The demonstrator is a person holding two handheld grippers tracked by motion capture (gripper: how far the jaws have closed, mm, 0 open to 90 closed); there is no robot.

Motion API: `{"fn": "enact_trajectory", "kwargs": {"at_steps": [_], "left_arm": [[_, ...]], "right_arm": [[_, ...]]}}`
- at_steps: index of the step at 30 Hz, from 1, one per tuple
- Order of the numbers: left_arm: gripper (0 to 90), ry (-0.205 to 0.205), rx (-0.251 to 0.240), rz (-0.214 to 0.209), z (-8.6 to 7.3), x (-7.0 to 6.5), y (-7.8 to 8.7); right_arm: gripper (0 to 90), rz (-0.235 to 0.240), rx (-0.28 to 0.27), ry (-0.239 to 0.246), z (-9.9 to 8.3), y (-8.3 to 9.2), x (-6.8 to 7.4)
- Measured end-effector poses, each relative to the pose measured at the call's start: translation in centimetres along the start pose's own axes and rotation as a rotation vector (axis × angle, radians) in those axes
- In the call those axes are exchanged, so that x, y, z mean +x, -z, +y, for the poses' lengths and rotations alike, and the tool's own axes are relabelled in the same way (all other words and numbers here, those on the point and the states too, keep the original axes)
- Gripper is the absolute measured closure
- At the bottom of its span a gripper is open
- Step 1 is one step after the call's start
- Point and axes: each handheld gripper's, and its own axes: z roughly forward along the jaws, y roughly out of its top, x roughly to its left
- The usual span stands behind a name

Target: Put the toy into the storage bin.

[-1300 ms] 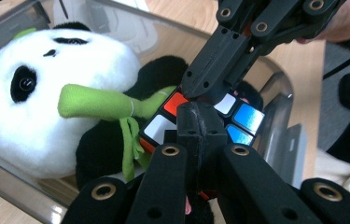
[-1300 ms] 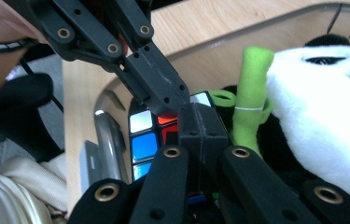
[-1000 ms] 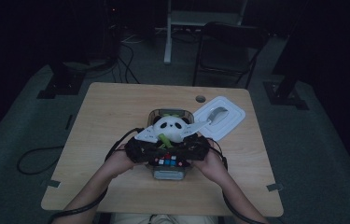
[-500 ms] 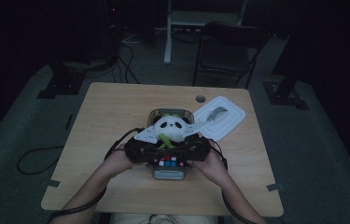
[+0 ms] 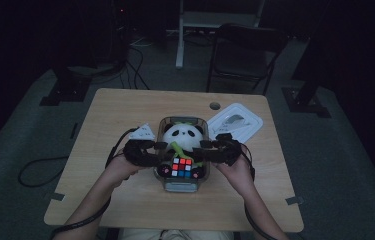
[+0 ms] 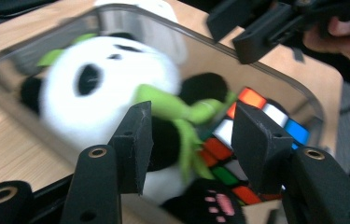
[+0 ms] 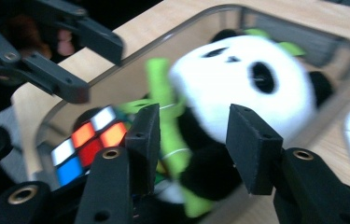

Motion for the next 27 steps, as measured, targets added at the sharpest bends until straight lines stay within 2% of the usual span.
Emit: {"fn": "enact_trajectory", "kwargs": {"at_steps": [2,4,5,7,9,10,12,13,15,17,18,19,20,22,24,25,27], "left_arm": [[41.1,0.017,-0.014,0.047,-0.1,0.6,0.3],[38.5,0.017,-0.014,0.047,-0.1,0.6,0.3],[28.0,0.036,-0.026,0.124,-0.3,1.4,0.8],[17.5,0.063,-0.038,0.131,-0.6,2.0,0.9],[14.6,0.079,-0.057,0.154,-0.9,2.5,1.0],[9.2,0.091,-0.049,0.170,-1.2,2.9,1.0],[8.9,0.117,-0.072,0.194,-1.8,3.6,1.1],[8.8,0.125,-0.076,0.206,-2.0,4.0,1.1],[0.3,0.165,-0.070,0.235,-2.6,4.8,1.0],[0.4,0.193,-0.068,0.247,-3.2,5.7,0.7],[0.4,0.205,-0.070,0.266,-3.5,6.1,0.6],[0.4,0.212,-0.070,0.267,-3.8,6.5,0.3],[0.5,0.224,-0.066,0.255,-4.1,6.8,0.0],[0.5,0.227,-0.058,0.268,-4.7,7.3,-0.7],[0.5,0.232,-0.019,0.283,-5.1,7.7,-1.4],[0.5,0.236,-0.015,0.290,-5.3,7.8,-1.7],[0.5,0.245,-0.003,0.281,-5.6,8.0,-2.2]], "right_arm": [[44.0,-0.060,-0.014,-0.025,-0.1,0.1,-0.6],[44.0,-0.077,-0.018,-0.040,-0.1,0.1,-1.0],[36.4,-0.126,-0.032,-0.053,-0.2,0.1,-1.6],[32.4,-0.159,-0.044,-0.069,-0.4,0.3,-2.0],[25.2,-0.212,-0.047,-0.063,-0.7,0.5,-2.3],[23.1,-0.225,-0.051,-0.062,-0.8,0.5,-2.5],[17.0,-0.258,-0.066,-0.071,-1.4,0.9,-3.1],[11.0,-0.249,-0.072,-0.072,-1.8,1.1,-3.5],[11.2,-0.260,-0.107,-0.079,-2.5,1.6,-4.1],[12.6,-0.285,-0.145,-0.093,-3.2,2.0,-4.8],[12.8,-0.324,-0.150,-0.091,-3.5,2.0,-5.0],[13.4,-0.351,-0.151,-0.085,-3.8,2.0,-5.3],[13.2,-0.347,-0.143,-0.084,-4.1,1.9,-5.7],[13.2,-0.323,-0.108,-0.118,-4.7,1.3,-6.5],[15.0,-0.321,-0.114,-0.136,-5.4,0.8,-7.0],[17.3,-0.318,-0.120,-0.143,-5.7,0.6,-7.2],[17.3,-0.323,-0.129,-0.152,-5.9,0.5,-7.3]]}}
